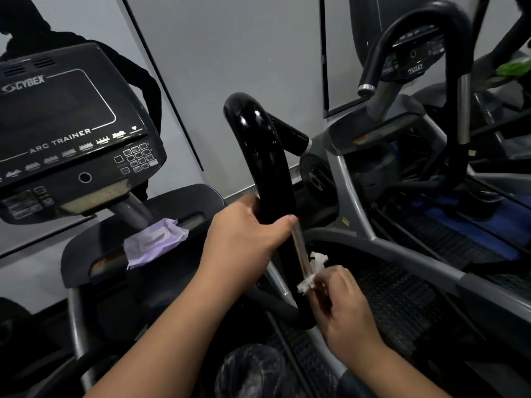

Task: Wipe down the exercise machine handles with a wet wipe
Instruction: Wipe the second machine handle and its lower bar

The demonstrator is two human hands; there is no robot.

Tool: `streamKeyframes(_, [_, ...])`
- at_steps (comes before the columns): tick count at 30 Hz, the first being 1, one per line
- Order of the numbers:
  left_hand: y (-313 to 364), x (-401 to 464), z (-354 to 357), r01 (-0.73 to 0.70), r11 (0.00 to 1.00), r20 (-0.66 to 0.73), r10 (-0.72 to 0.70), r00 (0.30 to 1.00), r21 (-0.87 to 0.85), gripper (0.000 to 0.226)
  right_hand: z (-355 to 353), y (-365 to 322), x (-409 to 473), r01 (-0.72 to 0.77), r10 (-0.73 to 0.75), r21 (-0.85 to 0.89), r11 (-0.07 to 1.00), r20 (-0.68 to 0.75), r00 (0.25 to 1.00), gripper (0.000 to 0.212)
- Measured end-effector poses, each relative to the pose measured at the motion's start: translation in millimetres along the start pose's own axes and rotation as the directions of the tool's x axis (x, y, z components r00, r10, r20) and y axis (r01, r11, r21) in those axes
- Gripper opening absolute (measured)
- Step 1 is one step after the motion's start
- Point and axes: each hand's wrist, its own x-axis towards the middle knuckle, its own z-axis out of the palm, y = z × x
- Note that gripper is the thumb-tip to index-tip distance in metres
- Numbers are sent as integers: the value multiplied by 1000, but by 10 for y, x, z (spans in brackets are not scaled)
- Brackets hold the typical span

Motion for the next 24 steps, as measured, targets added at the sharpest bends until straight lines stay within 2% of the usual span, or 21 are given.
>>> streamKeyframes(2, [-1,9,-7,2,1000,13,-2,1000,-9,35,-29,-48,86,2,-1,56,998,-13,1000,7])
streamKeyframes(3, [0,15,-8,1,1000,12,-1,1000,-15,34,-59,-131,223,25,-20,96,995,-49,999,2])
streamKeyframes(7, [11,14,2,2,1000,14,-2,1000,-24,26,-164,-430,747,89,-56,156,984,-204,977,6])
streamKeyframes(9, [4,13,13,-4,1000,7,5,1000,-22,26,-137,-364,633,78,-43,191,979,-179,983,11])
streamKeyframes(12, [-11,3,9,-17,1000,3,17,1000,-9,29,-19,-108,92,-124,129,215,969,-11,992,12])
streamKeyframes(14, [-8,-10,6,-25,1000,2,25,1000,-6,28,13,-50,-33,-224,222,216,950,32,974,11])
streamKeyframes(19, [12,-27,27,-25,999,-29,26,999,20,22,-123,-455,657,-80,125,287,954,-140,982,14])
streamKeyframes(21, [11,-31,32,-26,999,-27,27,999,25,24,-138,-481,673,-81,136,333,940,-144,980,18])
streamKeyframes(23, [-11,-33,37,-23,999,-23,24,999,33,25,-75,-317,405,-218,244,323,921,-42,969,23])
streamKeyframes(24, [-18,-35,35,-21,999,-23,22,999,30,26,-37,-215,237,-321,327,296,900,30,945,18])
